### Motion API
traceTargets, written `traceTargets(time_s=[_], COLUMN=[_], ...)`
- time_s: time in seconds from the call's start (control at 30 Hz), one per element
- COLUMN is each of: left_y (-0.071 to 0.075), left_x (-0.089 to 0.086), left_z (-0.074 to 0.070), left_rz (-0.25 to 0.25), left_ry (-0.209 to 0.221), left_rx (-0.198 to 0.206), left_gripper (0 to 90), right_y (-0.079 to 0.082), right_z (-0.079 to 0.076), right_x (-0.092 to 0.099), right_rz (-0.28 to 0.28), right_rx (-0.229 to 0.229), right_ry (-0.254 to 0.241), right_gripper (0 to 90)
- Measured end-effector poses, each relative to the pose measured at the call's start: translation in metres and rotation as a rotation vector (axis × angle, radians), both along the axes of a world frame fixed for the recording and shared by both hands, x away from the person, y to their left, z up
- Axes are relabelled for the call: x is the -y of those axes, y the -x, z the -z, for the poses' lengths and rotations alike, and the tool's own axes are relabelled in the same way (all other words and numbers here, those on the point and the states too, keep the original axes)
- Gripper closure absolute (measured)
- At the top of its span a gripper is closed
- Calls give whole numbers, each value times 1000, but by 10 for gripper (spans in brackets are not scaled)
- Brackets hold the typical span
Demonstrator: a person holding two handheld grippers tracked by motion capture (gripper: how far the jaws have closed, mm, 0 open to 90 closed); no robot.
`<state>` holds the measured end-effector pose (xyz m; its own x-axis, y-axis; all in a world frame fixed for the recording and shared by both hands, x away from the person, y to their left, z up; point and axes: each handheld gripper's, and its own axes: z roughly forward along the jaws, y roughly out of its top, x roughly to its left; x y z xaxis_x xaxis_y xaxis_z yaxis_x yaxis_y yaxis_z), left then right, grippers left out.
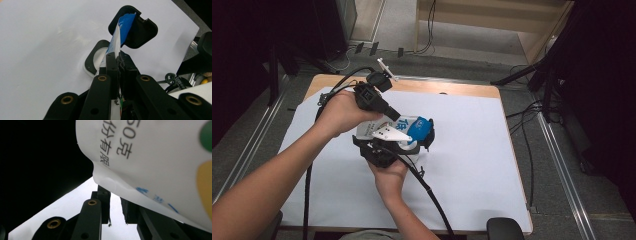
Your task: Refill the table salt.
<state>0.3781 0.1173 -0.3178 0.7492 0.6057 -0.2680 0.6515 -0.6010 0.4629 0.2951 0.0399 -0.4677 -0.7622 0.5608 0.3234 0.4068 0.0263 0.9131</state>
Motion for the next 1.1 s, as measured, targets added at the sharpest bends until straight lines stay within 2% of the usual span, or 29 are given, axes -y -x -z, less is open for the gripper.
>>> traceTargets(time_s=[1.1], left_y=[1], left_x=[-1], left_z=[-2], left_rz=[20], left_ry=[-6], left_rx=[9], left_gripper=[888], right_y=[0], right_z=[0], right_x=[0], right_rz=[-2], right_rx=[8], right_ry=[16], right_gripper=[795])
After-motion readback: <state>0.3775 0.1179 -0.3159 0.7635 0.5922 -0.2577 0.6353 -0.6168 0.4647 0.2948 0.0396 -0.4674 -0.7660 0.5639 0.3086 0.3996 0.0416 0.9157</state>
